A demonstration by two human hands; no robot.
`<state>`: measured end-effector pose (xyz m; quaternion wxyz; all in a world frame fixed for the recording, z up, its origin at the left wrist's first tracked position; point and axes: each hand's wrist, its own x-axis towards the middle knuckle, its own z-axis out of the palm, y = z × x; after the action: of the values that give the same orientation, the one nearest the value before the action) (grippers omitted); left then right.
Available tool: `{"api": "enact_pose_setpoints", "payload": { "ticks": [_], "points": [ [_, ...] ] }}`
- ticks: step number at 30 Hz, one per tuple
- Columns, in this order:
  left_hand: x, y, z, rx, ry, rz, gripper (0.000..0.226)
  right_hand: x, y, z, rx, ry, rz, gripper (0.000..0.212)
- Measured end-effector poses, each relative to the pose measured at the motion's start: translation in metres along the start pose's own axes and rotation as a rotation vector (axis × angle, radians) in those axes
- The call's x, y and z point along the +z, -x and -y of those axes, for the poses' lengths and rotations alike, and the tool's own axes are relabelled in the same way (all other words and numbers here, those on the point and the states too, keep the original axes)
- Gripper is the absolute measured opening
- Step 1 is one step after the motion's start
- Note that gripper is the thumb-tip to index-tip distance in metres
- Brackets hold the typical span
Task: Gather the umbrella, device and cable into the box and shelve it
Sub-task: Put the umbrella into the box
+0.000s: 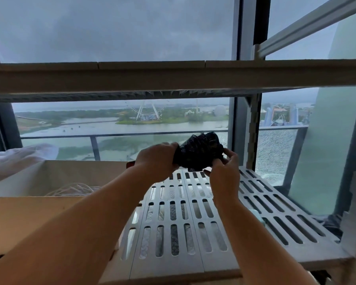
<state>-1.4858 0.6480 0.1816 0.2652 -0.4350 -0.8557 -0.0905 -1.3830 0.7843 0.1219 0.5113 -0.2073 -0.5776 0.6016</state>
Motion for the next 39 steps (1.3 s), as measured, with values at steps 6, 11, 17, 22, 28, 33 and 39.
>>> {"api": "enact_pose_setpoints", "payload": {
  "ticks": [6,11,17,22,28,33,39],
  "points": [
    [-0.025,0.003,0.006,0.002,-0.075,-0.053,0.032,0.009,0.003,0.006,-0.019,-0.065,0.022,0.032],
    [-0.038,0.016,0.021,-0.017,-0.128,-0.070,0.030,0.028,0.015,0.005,-0.044,-0.099,0.060,0.035],
    [-0.058,0.035,0.059,-0.085,-0.189,-0.030,0.032,0.063,0.038,0.006,-0.062,-0.121,0.139,0.036],
    [-0.066,0.052,0.097,-0.111,-0.207,-0.014,0.029,0.098,0.054,0.006,-0.037,-0.116,0.194,0.038],
    [-0.075,0.068,0.147,-0.154,-0.177,0.021,0.027,0.140,0.074,0.009,-0.015,-0.071,0.243,0.036],
    [-0.081,0.076,0.188,-0.175,-0.157,0.065,0.020,0.171,0.081,0.017,-0.050,0.138,0.265,0.038],
    [-0.073,0.082,0.229,-0.164,-0.128,0.146,0.023,0.197,0.089,0.019,-0.139,0.391,0.292,0.040]
  ]
}}
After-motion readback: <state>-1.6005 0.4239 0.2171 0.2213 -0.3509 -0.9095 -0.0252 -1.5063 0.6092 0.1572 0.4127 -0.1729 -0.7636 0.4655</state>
